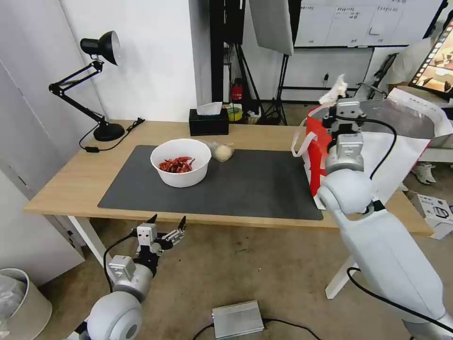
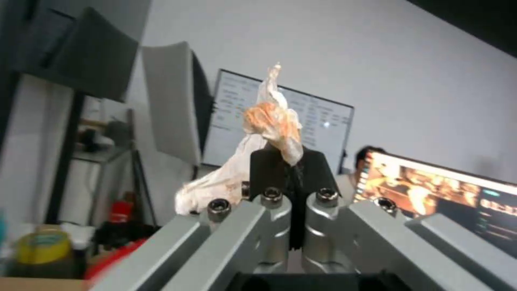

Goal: Pick up the trash from the table and place it into the takeout bag.

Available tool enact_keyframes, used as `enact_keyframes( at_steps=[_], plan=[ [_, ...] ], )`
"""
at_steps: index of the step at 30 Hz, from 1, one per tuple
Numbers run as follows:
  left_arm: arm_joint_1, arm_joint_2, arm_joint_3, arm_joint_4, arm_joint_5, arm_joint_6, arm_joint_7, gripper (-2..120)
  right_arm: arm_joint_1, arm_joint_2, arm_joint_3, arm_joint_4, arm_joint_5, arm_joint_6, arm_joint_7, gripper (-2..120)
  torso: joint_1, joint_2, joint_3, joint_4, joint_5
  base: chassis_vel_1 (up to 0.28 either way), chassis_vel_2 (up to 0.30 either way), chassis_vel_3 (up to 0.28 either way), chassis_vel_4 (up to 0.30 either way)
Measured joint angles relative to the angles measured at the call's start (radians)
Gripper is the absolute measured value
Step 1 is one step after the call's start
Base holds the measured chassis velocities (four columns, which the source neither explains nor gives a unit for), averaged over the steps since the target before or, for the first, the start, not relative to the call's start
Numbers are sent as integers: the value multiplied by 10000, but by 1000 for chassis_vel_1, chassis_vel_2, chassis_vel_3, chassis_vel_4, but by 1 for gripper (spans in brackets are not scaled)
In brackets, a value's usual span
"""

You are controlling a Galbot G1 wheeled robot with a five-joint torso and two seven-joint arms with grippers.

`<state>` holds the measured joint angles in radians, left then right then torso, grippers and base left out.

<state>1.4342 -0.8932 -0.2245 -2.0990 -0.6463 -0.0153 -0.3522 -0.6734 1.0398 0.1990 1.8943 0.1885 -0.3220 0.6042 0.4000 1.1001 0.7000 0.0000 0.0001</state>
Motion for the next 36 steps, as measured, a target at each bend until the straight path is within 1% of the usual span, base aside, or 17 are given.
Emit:
enact_keyframes(
  at_steps=[4, 5, 7, 8, 10, 17, 18, 22, 23, 25, 26, 28, 30, 33, 34, 35, 36],
  plan=[
    [28, -26, 21, -36, 28, 15, 0, 100, -31, -160, 315, -138, 352, -268, 349, 0, 0, -1, 0, 0, 0, 0, 0, 0, 0],
    [36, -29, 22, -40, 37, 16, 0, 100, -8, -201, 337, -137, 690, -393, 491, 0, 0, 0, 0, -1, 0, 0, 0, 0, 0],
    [45, -31, 25, -45, 50, 16, 0, 100, 138, -304, 340, -44, 2186, -864, 1149, 0, 0, -2, 0, 0, 0, 0, 0, 0, 0],
    [45, -31, 25, -45, 50, 16, 0, 100, 138, -304, 340, -44, 2186, -864, 1149, 0, 0, -2, 0, 0, 0, 0, 0, 0, 0],
    [37, -30, 37, -45, 50, 17, 0, 100, 242, -324, 339, 7, 3094, -1060, 1587, 0, 0, -2, 0, 1, -2, 0, 0, 0, 0],
    [71, -31, 44, -76, 66, 21, 0, 100, 197, -332, 410, 190, 3801, -1095, 1879, 0, 0, -2, 0, 1, -1, 0, 0, 0, 0],
    [76, -31, 44, -80, 71, 21, 0, 100, 190, -337, 424, 220, 3836, -1086, 1889, 6, 0, -2, 0, 1, -1, 0, 0, 0, 0],
    [78, -36, 55, -92, 81, 22, 0, 100, 183, -382, 470, 291, 3872, -1063, 1911, 17, 0, -2, 0, 1, -1, 0, 0, 0, 0],
    [78, -36, 55, -92, 81, 22, 0, 100, 183, -382, 470, 291, 3872, -1063, 1911, 17, 0, -2, 0, 1, -1, 0, 0, 0, 0],
    [82, -44, 72, -98, 92, 25, 0, 100, 163, -445, 525, 341, 3885, -1058, 1940, 28, 0, -2, 0, 0, -1, 0, 0, 0, 0],
    [82, -44, 72, -98, 92, 25, 0, 100, 163, -445, 525, 341, 3885, -1058, 1940, 28, 0, -2, 0, 0, -1, 0, 0, 0, 0],
    [94, -52, 89, -107, 108, 28, 0, 100, 87, -508, 598, 411, 3897, -1055, 1949, 41, 0, -2, 0, 1, -1, 0, 0, 0, 0],
    [96, -55, 93, -114, 114, 29, 1, 100, 63, -521, 614, 432, 3903, -1055, 1950, 42, 0, -2, 0, 0, -1, 0, 0, 0, 0],
    [90, -87, 117, -117, 133, 31, 3, 100, -37, -544, 661, 511, 3930, -1055, 1951, 59, 0, -2, 0, 1, -1, 0, 0, 0, 0],
    [90, -87, 117, -117, 133, 31, 3, 100, -37, -544, 661, 511, 3930, -1055, 1951, 59, 0, -2, 0, 1, -1, 0, 0, 0, 0],
    [87, -101, 128, -115, 136, 33, 6, 100, -46, -544, 663, 517, 3933, -1054, 1948, 62, 0, -2, 0, 0, -1, 0, 0, 0, 0],
    [82, -116, 135, -103, 139, 33, 8, 100, -53, -544, 665, 526, 3937, -1043, 1930, 70, 0, -1, 0, 0, -1, 0, 0, 0, 0]
  ],
)
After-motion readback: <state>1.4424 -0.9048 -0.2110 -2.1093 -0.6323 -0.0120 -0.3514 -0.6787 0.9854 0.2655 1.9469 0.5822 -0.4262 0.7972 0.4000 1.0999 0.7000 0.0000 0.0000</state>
